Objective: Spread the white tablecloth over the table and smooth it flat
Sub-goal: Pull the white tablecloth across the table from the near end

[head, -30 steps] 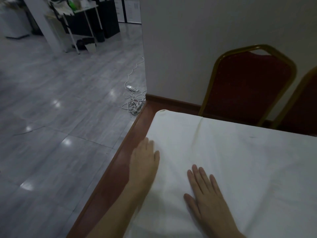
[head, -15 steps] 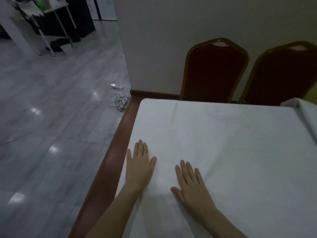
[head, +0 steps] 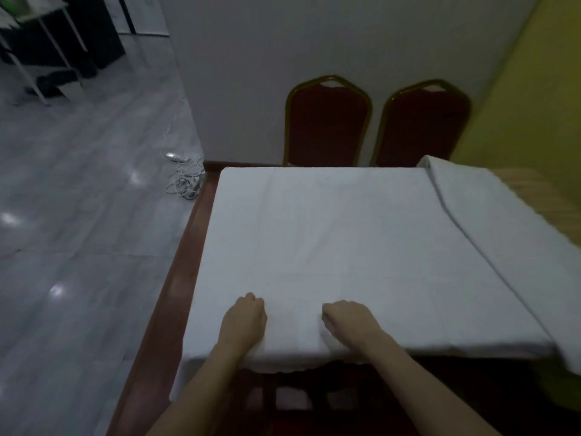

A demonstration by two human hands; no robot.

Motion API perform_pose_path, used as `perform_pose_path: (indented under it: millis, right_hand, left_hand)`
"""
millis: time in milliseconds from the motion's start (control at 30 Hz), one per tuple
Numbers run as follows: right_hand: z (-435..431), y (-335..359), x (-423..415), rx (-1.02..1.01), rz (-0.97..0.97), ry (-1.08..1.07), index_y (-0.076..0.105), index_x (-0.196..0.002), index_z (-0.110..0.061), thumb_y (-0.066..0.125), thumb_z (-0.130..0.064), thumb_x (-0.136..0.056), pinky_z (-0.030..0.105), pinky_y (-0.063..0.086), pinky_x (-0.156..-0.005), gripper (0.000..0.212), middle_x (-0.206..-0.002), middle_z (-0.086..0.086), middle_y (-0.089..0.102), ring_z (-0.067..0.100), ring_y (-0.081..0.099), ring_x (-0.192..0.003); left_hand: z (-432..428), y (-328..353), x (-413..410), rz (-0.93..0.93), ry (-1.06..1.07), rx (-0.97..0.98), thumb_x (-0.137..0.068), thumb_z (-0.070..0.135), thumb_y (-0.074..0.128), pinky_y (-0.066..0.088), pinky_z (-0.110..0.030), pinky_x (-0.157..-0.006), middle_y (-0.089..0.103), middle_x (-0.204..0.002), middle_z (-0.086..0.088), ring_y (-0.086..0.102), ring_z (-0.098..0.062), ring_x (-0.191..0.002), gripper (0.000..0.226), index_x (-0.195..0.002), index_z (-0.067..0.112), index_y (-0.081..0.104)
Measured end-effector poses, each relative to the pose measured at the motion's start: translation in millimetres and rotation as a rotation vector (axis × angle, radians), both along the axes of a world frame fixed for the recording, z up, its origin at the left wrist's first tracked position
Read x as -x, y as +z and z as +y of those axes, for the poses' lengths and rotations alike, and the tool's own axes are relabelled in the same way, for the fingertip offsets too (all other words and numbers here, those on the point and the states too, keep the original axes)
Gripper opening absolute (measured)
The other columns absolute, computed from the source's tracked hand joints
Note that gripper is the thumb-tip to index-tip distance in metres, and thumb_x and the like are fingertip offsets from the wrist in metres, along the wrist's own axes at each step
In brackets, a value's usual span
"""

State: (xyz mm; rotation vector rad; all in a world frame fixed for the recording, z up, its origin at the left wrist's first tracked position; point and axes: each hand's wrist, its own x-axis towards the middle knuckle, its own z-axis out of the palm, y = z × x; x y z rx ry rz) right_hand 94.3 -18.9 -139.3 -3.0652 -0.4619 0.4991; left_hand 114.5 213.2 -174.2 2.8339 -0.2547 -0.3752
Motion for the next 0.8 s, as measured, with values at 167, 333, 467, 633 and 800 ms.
perform_pose_path:
  millis: [167, 333, 467, 633, 800]
  right_hand:
    - [-75, 49, 8, -0.008, -0.065, -0.173, 0.053, -0.108, -0.009, 0.036, -0.025, -0.096, 0.036, 0.044, -0.075, 0.026, -0.11, 0.012, 0.062, 0.031, 0.06, -0.096]
    - [-170, 93, 59, -0.058, -0.06, -0.349, 0.048, -0.125, -0.012, 0.04, -0.034, -0.095, 0.038, 0.045, -0.089, 0.037, -0.124, 0.01, 0.056, 0.03, 0.056, -0.11]
    - [-267, 122, 111, -0.013, -0.154, -0.448, 0.047, -0.125, -0.01, 0.041, -0.031, -0.094, 0.04, 0.046, -0.089, 0.038, -0.124, 0.012, 0.055, 0.031, 0.056, -0.111]
    - [-396, 147, 183, -0.033, -0.202, -0.585, 0.047, -0.125, -0.009, 0.042, -0.03, -0.094, 0.041, 0.045, -0.085, 0.038, -0.123, 0.013, 0.053, 0.033, 0.055, -0.111]
    - [-497, 144, 247, -0.11, -0.176, -0.676, 0.048, -0.117, -0.01, 0.044, -0.029, -0.092, 0.042, 0.05, -0.08, 0.032, -0.119, 0.013, 0.054, 0.033, 0.057, -0.103]
  left_hand:
    - [-61, 73, -25, 0.118, -0.271, 0.098, -0.095, 0.022, 0.041, 0.047, -0.036, -0.074, 0.067, -0.091, -0.007, 0.06, -0.023, -0.082, 0.027, -0.087, 0.007, 0.062]
    - [-173, 135, -17, 0.028, -0.355, 0.127, -0.095, 0.02, 0.041, 0.048, -0.037, -0.076, 0.068, -0.098, -0.009, 0.061, -0.025, -0.087, 0.026, -0.095, 0.004, 0.063]
    - [-284, 157, 14, -0.057, -0.46, 0.086, -0.097, 0.021, 0.042, 0.044, -0.033, -0.091, 0.057, -0.125, -0.009, 0.056, -0.024, -0.109, 0.031, -0.122, 0.009, 0.056]
    - [-416, 162, 67, 0.001, -0.584, -0.045, -0.097, 0.024, 0.041, 0.042, -0.035, -0.096, 0.049, -0.136, -0.01, 0.052, -0.026, -0.118, 0.038, -0.131, 0.008, 0.047]
    - [-520, 150, 110, 0.049, -0.638, -0.083, -0.096, 0.025, 0.044, 0.038, -0.036, -0.102, 0.041, -0.144, -0.012, 0.045, -0.027, -0.127, 0.044, -0.134, 0.004, 0.04]
